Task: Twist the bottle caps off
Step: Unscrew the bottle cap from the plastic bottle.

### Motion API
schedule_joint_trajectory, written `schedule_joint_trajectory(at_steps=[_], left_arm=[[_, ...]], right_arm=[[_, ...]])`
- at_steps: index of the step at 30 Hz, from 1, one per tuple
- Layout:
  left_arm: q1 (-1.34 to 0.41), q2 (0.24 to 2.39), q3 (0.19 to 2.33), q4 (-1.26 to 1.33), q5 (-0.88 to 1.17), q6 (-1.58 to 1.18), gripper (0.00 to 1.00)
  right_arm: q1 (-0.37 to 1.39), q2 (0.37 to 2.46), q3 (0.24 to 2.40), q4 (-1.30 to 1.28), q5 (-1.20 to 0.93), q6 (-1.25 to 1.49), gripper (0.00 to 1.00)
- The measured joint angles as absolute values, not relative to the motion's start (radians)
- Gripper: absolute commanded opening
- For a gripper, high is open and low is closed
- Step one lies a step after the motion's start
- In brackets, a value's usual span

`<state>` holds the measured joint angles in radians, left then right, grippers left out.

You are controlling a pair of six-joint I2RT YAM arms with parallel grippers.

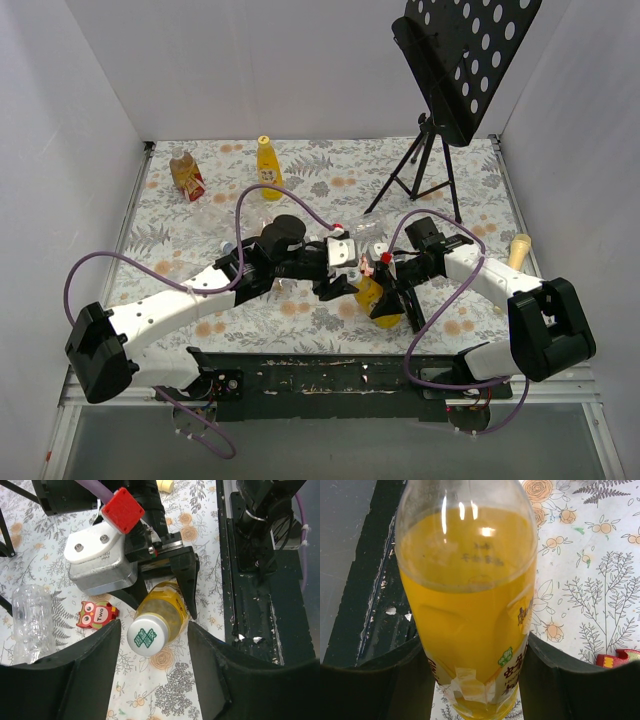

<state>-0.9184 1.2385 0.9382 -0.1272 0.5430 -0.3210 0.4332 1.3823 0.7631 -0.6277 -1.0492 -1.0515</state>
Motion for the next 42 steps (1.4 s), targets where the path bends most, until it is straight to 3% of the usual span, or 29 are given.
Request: schedule_joint_trajectory(at_steps=[1, 4, 8, 10, 11, 13, 16, 31, 34, 40, 42], left_arm=[[-0.918, 1.238, 0.942, -0.128, 0.544, -0.325, 0.46], [-0.917, 1.240, 0.959, -0.129, 0.548, -0.331, 0.18], [-0.913, 1.250, 0.984, -0.131, 0.554, -0.355, 0.10], [-0.912, 1.258, 0.995, -0.138, 0.554, -0.364, 0.11], [-0.912, 1.264, 1.001, -0.143, 0.556, -0.372, 0.17], [-0.912, 1.268, 1.007, -0.151, 0.557, -0.380, 0.44], [-0.912, 1.266, 1.008, -0.169, 0.544, -0.398, 0.57], [-0.899, 1.266, 1.005, -0.191, 0.511, -0.420, 0.48], [-0.897, 1.282, 1.005, -0.203, 0.519, -0.418, 0.42], [-0.891, 1.300, 1.010, -0.217, 0.560, -0.427, 0.01], [-0.886, 1.300, 1.010, -0.216, 0.569, -0.438, 0.00]], right_arm=[[0.433, 1.382, 0.763, -0.628, -1.049, -1.052, 0.16], [0.433, 1.382, 0.763, -0.628, -1.049, -1.052, 0.16], [0.433, 1.382, 0.763, -0.629, -1.048, -1.052, 0.16], [0.434, 1.382, 0.763, -0.630, -1.048, -1.052, 0.16], [0.434, 1.382, 0.763, -0.630, -1.048, -1.051, 0.16], [0.433, 1.382, 0.763, -0.630, -1.048, -1.052, 0.16], [0.434, 1.382, 0.763, -0.630, -1.049, -1.052, 0.16], [0.434, 1.382, 0.763, -0.630, -1.049, -1.052, 0.16], [0.434, 1.382, 0.763, -0.630, -1.049, -1.052, 0.16], [0.433, 1.382, 0.763, -0.626, -1.048, -1.059, 0.16], [0.433, 1.382, 0.763, -0.625, -1.048, -1.060, 0.16]])
